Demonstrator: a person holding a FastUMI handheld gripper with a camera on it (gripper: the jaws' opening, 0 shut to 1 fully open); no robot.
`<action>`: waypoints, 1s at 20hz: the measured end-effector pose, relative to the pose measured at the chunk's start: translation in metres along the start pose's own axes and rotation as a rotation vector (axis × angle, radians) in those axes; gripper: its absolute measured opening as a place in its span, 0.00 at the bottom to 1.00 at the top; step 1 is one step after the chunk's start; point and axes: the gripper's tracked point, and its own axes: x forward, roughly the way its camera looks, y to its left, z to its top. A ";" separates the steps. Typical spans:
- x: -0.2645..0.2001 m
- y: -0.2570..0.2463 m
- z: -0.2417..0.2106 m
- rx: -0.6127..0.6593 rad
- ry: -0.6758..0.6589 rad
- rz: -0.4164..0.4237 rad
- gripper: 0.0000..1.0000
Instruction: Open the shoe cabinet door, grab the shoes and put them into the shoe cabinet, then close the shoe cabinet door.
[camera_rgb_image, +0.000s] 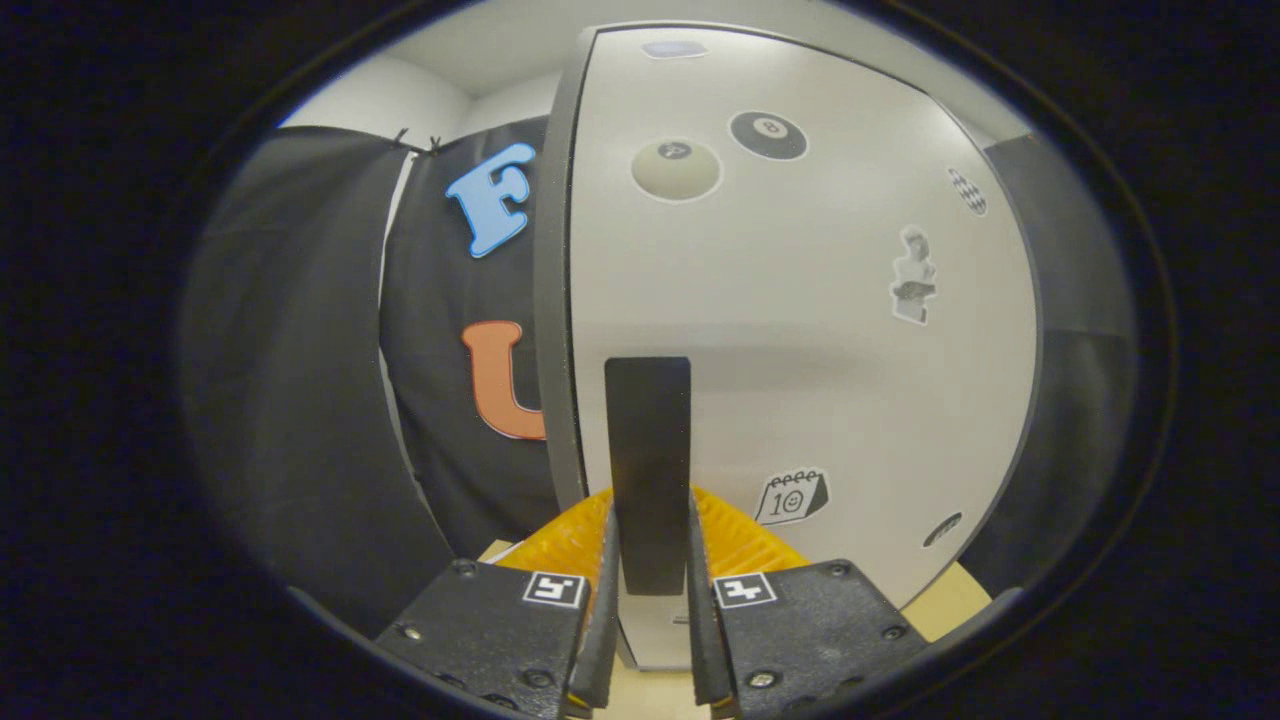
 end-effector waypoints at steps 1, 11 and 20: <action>-0.002 -0.001 -0.001 -0.001 -0.003 0.013 0.32; -0.078 -0.009 -0.009 -0.019 0.044 0.155 0.28; -0.155 -0.045 -0.014 -0.038 0.025 0.246 0.27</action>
